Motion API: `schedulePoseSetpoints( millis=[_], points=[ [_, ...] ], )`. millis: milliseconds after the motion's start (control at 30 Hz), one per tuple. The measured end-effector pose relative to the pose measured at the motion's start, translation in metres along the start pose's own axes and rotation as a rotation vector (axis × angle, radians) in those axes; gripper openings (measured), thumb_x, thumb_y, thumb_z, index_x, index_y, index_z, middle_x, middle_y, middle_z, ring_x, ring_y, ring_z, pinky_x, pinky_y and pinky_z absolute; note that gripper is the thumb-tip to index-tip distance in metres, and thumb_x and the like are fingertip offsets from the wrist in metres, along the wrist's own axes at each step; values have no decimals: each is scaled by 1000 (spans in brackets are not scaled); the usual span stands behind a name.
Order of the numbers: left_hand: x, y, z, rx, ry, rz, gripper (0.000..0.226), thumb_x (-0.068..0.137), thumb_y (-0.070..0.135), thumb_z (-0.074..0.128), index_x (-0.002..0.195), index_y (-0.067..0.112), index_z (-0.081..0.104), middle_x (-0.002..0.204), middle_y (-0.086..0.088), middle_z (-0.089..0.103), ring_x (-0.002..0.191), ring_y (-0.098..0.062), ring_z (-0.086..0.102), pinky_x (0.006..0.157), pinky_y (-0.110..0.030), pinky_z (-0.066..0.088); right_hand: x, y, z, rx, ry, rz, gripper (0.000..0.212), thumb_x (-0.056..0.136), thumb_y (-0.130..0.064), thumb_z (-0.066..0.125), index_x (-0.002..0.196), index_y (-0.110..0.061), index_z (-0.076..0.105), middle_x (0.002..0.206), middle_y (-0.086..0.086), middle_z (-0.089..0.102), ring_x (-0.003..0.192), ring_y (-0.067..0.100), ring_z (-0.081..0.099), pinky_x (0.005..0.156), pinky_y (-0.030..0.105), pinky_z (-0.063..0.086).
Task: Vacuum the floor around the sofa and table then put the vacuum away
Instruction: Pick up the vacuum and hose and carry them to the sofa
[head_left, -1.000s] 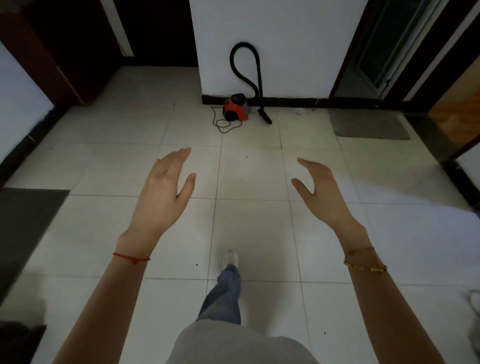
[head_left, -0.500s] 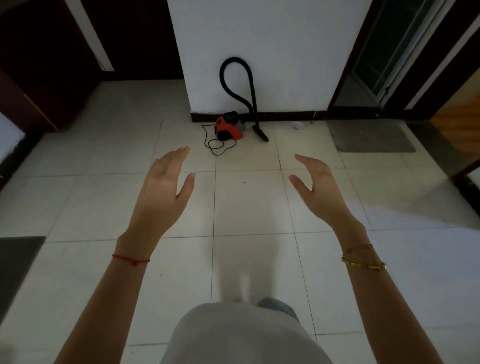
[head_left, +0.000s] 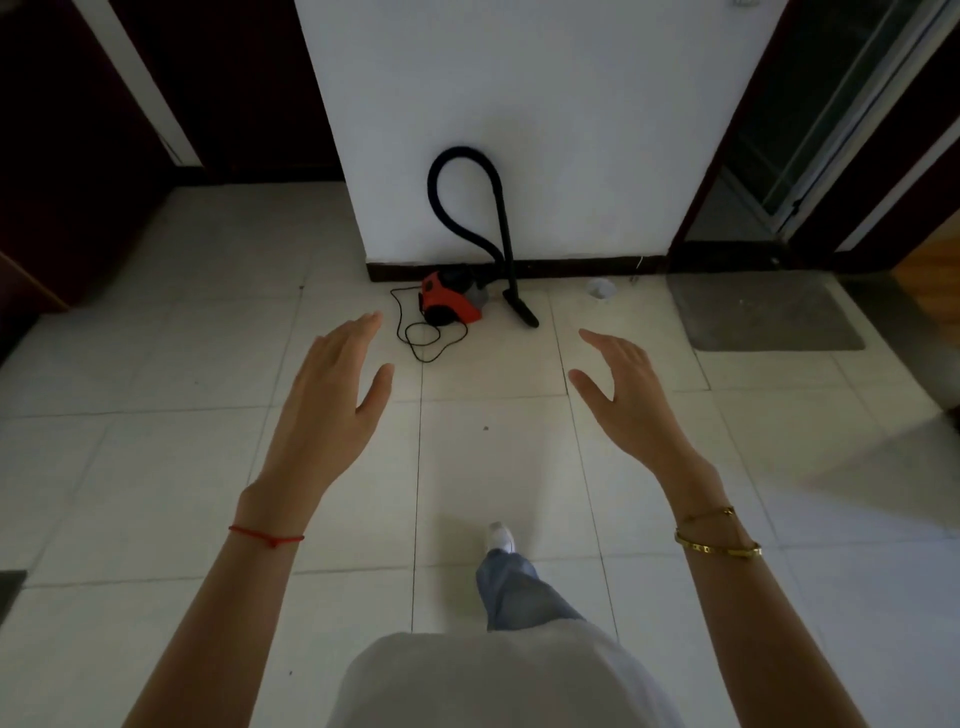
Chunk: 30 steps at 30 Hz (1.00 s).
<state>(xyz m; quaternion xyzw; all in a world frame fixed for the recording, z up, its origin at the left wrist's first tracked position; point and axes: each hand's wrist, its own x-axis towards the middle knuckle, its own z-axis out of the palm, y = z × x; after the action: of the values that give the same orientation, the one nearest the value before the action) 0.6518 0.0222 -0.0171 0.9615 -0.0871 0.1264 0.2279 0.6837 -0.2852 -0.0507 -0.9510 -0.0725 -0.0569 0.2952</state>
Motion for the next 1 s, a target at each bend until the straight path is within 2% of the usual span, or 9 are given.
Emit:
schedulePoseSetpoints(
  millis=[200,300,533,700,867,1000],
  points=[
    [138,-17,22,19,33,-6,51,99,27,45,146,11,33,144,-6,43,134,-19,39,112,-42,35,152,19,-8,-1,-17,-56,51,96,-38,51,143,-19,38,145,1,42,138,16,32,107,24,23],
    [192,-32,31,31,49,-28,50,99,26,46,145,11,34,143,-5,44,132,-18,40,113,-40,33,217,21,-7,5,-27,-89,48,97,-32,53,141,-16,41,142,4,43,136,20,35,108,28,27],
    [300,-81,58,57,31,-104,51,98,30,44,145,13,34,142,-5,45,131,-19,42,107,-26,31,349,37,22,28,-75,-115,49,97,-32,51,143,-18,40,141,0,46,135,15,36,105,22,23],
    [389,-121,84,17,28,-105,51,98,28,46,145,12,34,143,-6,45,133,-19,40,112,-38,34,445,48,55,30,-75,-99,50,97,-31,53,143,-17,39,143,1,45,136,15,35,105,21,22],
    [496,-167,97,-13,5,-81,51,98,25,46,145,12,34,142,-7,45,133,-19,40,112,-42,35,553,48,77,25,-67,-67,50,96,-33,53,142,-19,40,141,-1,46,135,13,35,102,19,22],
    [579,-201,107,3,-38,-39,52,97,30,43,146,14,33,143,-5,44,134,-19,39,113,-36,32,633,47,91,-1,-43,-44,49,96,-33,53,142,-20,40,141,-1,45,135,13,35,102,21,24]
  ],
)
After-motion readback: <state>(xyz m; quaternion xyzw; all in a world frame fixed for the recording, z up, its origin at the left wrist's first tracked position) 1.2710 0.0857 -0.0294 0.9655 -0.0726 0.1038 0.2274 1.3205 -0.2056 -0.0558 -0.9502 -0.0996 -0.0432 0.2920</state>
